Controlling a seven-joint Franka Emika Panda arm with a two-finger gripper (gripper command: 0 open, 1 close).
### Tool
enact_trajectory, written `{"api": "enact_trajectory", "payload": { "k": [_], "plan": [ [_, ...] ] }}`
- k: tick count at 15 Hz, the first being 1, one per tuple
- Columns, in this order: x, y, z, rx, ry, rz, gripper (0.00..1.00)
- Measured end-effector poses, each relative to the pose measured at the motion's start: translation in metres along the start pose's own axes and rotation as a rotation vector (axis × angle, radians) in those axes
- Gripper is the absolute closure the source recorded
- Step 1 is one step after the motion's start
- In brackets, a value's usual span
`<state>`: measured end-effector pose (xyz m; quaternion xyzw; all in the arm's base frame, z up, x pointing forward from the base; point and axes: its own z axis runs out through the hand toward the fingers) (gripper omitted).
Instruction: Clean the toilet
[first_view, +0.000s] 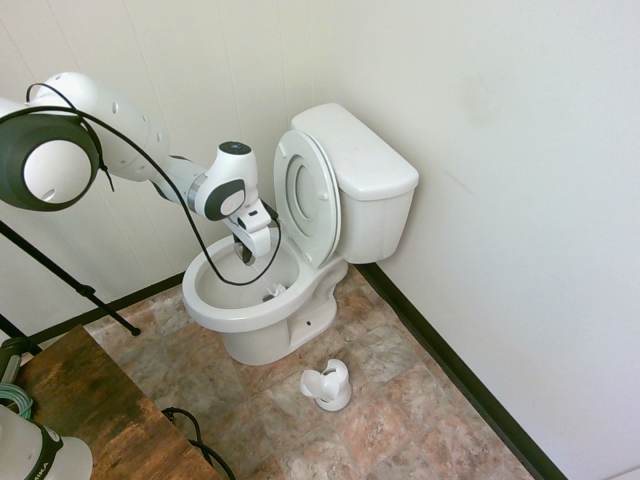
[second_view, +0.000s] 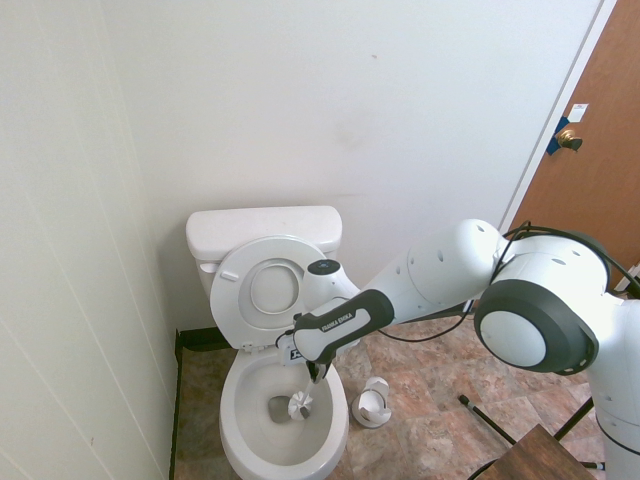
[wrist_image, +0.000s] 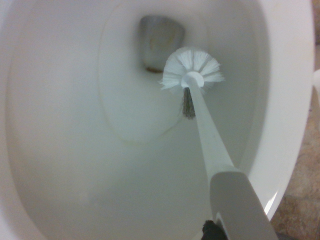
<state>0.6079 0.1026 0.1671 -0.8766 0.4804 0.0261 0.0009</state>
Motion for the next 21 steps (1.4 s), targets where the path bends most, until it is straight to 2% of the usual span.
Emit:
{"api": "enact_trajectory", "payload": {
  "k": [7,17,21],
  "plan": [
    [0.042,-0.044,-0.007,0.075,0.046,0.070,1.00],
    [-0.004,-0.104,-0.013,0.106,0.049,0.056,1.00],
    [-0.011,-0.104,-0.023,0.060,0.037,0.045,1.00]
  ]
}}
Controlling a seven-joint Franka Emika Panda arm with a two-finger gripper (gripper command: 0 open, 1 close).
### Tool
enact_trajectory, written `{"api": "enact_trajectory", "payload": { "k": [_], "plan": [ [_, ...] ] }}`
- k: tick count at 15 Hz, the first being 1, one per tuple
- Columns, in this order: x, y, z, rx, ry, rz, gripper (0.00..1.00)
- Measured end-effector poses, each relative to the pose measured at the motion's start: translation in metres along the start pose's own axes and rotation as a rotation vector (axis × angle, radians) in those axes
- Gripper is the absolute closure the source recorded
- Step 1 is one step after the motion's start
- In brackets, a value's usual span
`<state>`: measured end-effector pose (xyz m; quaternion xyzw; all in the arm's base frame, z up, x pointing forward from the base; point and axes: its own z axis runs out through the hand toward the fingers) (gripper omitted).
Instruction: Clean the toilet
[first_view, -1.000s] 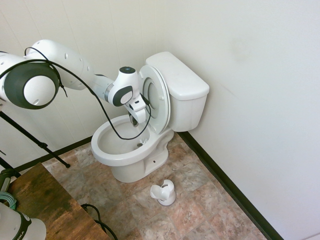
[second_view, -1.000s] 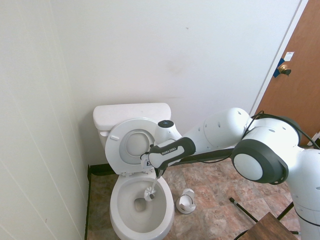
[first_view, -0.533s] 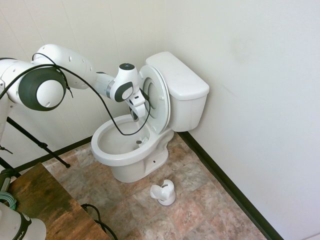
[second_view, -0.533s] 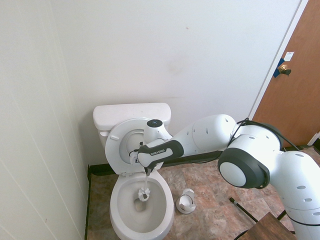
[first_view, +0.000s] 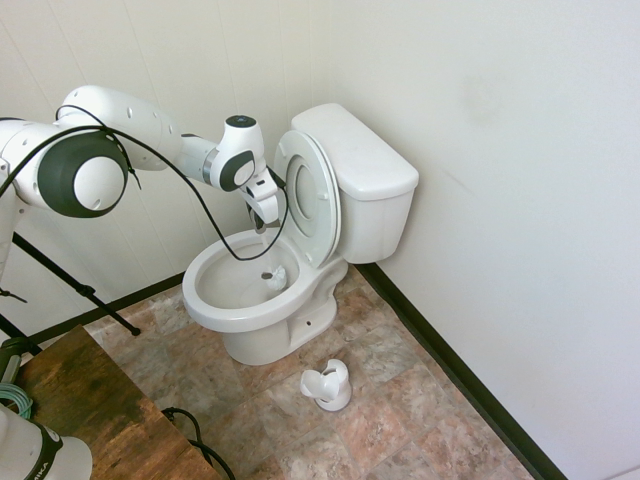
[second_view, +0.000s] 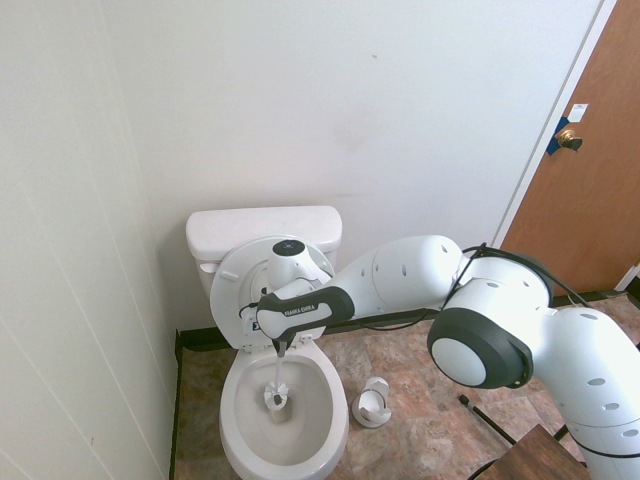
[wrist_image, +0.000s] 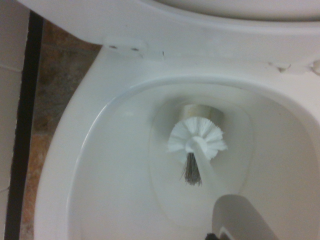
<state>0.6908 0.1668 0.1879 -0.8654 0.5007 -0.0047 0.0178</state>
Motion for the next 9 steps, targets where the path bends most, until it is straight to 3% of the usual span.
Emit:
{"api": "enact_trajectory", "payload": {
  "k": [5,9],
  "plan": [
    [-0.037,0.020,-0.096,0.007,0.030,-0.076,1.00],
    [-0.023,0.067,-0.189,0.058,0.072,-0.060,1.00]
  ]
}}
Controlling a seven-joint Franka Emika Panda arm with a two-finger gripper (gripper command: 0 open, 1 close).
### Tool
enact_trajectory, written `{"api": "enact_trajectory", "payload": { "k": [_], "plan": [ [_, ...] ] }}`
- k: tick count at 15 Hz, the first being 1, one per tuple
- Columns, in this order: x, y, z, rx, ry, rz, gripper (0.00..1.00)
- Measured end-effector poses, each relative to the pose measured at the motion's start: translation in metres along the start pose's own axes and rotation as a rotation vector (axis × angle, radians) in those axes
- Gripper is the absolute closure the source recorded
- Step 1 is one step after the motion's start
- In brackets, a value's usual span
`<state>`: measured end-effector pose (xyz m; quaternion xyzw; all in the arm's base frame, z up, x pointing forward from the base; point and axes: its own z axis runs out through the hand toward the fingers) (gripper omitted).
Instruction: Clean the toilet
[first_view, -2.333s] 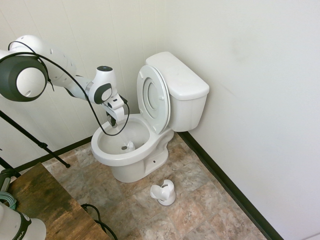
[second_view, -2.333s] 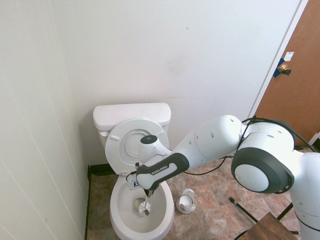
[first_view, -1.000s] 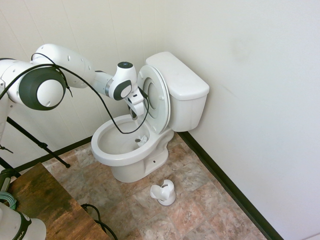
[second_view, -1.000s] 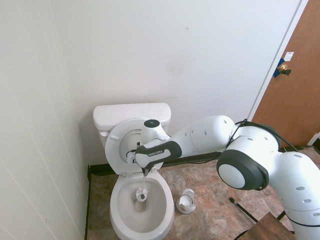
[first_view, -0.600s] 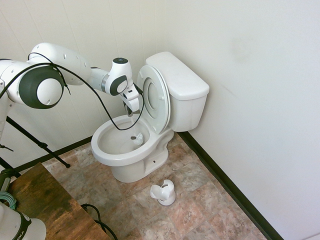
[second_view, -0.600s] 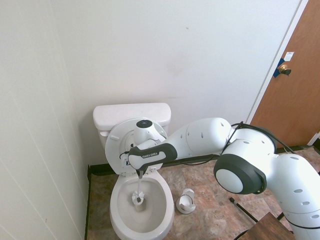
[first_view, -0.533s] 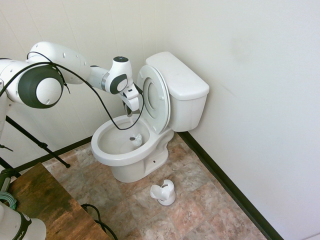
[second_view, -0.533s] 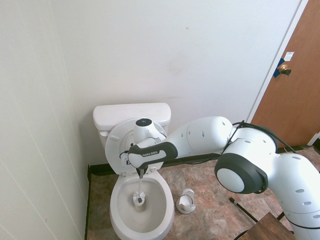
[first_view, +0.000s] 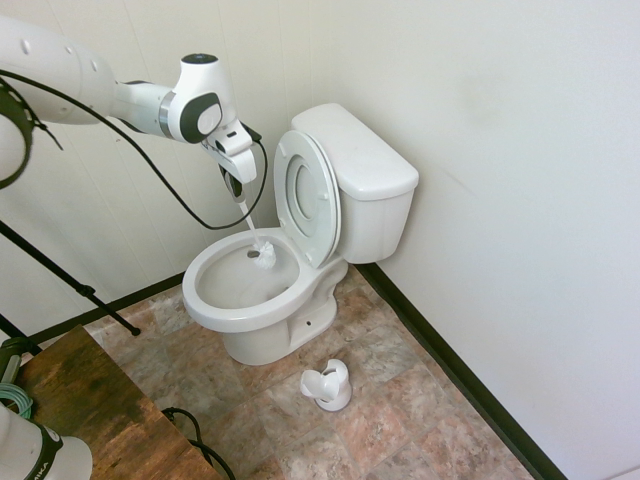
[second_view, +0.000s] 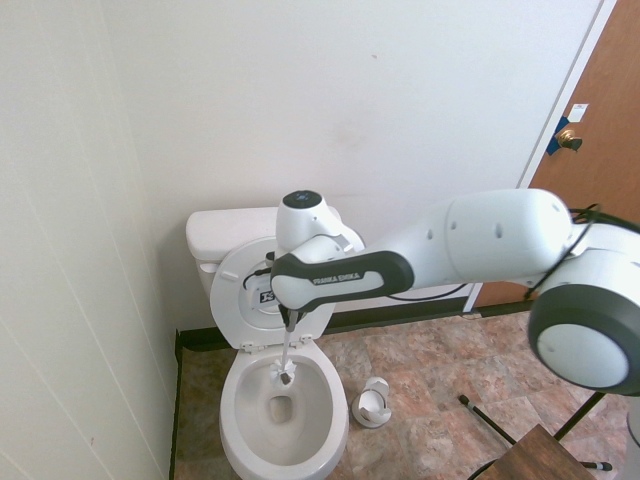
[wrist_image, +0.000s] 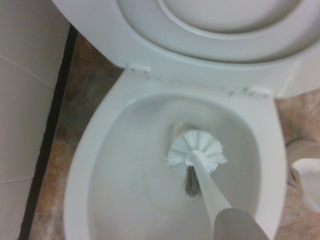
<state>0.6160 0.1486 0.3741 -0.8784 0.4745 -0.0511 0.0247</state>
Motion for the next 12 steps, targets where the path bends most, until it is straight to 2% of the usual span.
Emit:
{"api": "enact_trajectory", "payload": {
  "k": [3,5,8,12],
  "plan": [
    [0.035,0.056,-0.052,-0.008,0.036,0.058,1.00],
    [0.064,0.088,-0.066,-0.026,0.057,0.109,1.00],
    [0.114,0.127,-0.043,-0.089,0.070,0.183,1.00],
    [0.160,0.156,0.028,-0.170,0.049,0.242,1.00]
  ]
}}
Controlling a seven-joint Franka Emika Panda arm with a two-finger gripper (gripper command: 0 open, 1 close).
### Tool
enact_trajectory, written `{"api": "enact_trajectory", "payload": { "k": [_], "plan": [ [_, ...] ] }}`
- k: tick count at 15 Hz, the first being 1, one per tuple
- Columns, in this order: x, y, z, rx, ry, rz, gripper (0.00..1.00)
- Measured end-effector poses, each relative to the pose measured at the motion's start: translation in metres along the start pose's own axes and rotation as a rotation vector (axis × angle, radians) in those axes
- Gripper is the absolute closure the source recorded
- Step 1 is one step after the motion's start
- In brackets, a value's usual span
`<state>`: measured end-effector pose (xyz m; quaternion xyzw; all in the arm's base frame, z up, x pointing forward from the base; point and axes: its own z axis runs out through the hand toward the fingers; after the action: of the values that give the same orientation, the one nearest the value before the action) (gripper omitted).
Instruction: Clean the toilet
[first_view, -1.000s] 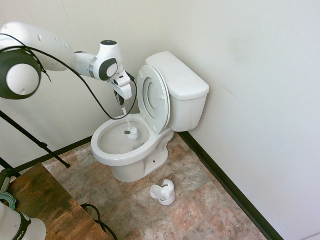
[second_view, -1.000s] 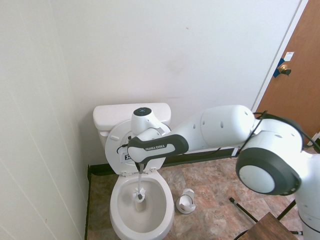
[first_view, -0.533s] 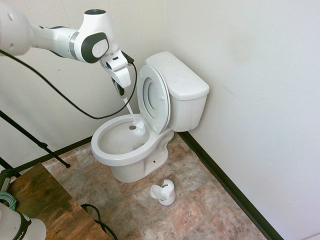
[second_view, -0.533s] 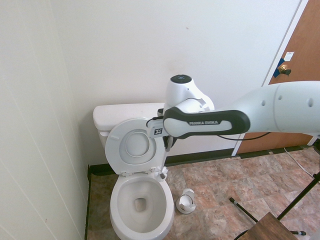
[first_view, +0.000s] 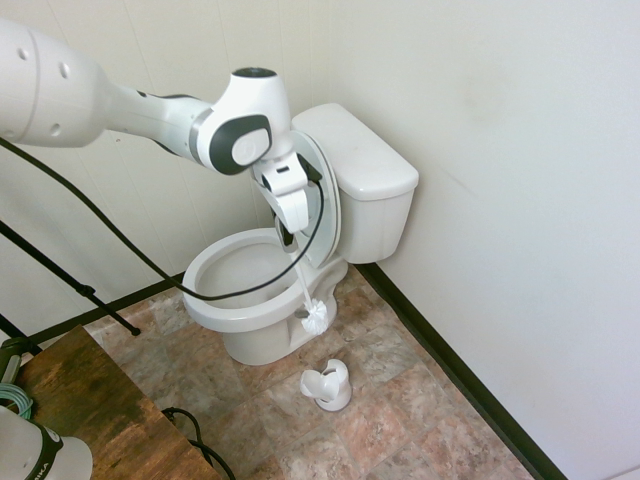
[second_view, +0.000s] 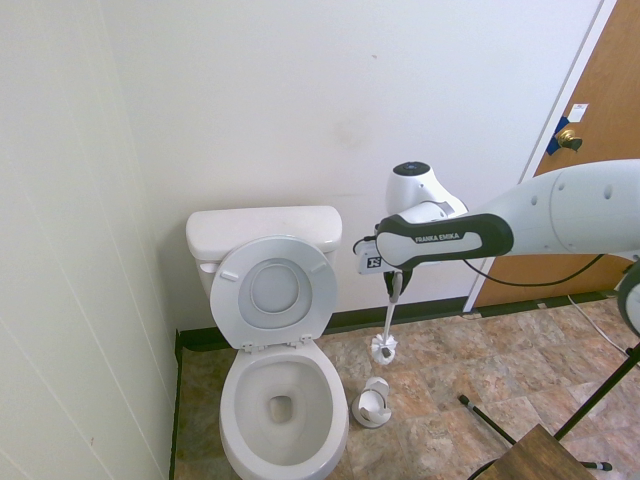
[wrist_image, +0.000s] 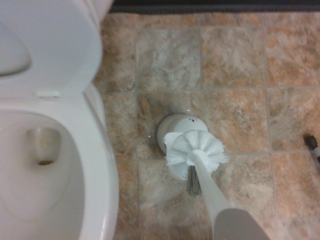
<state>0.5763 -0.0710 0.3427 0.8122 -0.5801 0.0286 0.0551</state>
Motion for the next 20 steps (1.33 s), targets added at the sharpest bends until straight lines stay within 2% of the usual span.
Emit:
{"api": "enact_trajectory", "payload": {
  "k": [10,20],
  "plan": [
    [0.043,-0.025,0.174,-0.111,-0.155,0.049,1.00],
    [0.073,-0.064,0.272,-0.113,-0.181,0.113,1.00]
  ]
}}
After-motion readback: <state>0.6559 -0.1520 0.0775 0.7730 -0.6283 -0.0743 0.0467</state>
